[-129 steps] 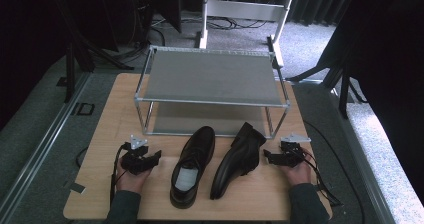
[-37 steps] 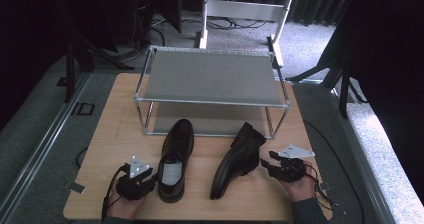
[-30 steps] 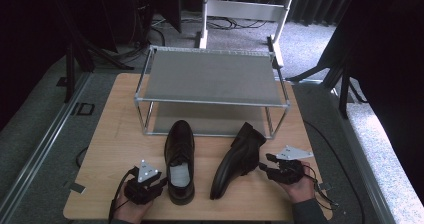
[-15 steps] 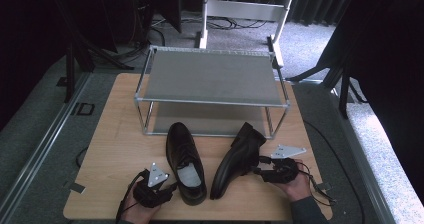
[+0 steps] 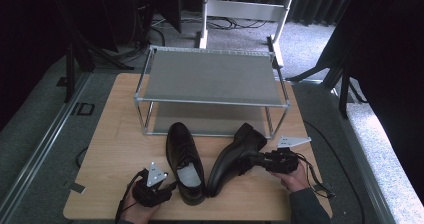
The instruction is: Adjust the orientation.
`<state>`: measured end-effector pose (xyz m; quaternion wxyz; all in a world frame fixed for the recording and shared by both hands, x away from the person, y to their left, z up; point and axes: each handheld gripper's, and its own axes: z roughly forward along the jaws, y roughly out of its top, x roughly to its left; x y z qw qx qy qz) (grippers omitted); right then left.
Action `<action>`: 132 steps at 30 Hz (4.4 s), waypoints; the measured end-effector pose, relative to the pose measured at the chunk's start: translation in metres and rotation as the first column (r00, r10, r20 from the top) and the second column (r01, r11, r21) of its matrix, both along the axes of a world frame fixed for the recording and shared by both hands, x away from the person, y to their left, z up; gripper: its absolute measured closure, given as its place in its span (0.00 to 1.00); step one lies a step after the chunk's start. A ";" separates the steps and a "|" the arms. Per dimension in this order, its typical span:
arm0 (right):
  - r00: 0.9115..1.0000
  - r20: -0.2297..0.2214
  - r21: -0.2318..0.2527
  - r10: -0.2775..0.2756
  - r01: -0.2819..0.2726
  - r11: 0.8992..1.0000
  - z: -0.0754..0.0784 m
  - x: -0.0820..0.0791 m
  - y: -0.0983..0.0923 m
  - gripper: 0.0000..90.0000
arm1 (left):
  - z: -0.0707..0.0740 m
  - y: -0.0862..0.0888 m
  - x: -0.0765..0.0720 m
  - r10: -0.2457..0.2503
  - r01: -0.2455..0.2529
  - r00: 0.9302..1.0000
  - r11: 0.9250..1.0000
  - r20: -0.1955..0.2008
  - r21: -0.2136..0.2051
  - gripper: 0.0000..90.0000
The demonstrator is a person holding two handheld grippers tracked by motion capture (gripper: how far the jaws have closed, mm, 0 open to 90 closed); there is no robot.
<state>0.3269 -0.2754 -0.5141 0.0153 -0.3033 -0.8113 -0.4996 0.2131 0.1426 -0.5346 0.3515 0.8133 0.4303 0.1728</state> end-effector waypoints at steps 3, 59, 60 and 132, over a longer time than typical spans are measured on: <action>1.000 0.009 -0.009 -0.005 0.005 1.000 0.003 -0.008 -0.004 0.87 | 0.000 0.001 0.000 0.003 -0.003 1.000 1.000 -0.001 0.000 0.60; 0.879 0.159 -0.238 -0.450 0.477 0.846 0.037 -0.022 -0.075 0.71 | -0.006 0.001 0.010 0.021 -0.021 1.000 1.000 -0.005 0.019 0.59; 0.879 0.159 -0.238 -0.450 0.477 0.846 0.037 -0.022 -0.075 0.71 | -0.006 0.001 0.010 0.021 -0.021 1.000 1.000 -0.005 0.019 0.59; 0.885 0.344 -0.204 -0.313 0.396 0.895 0.001 -0.059 0.012 0.28 | -0.010 -0.031 0.056 -0.109 0.109 0.993 0.994 -0.034 -0.018 0.68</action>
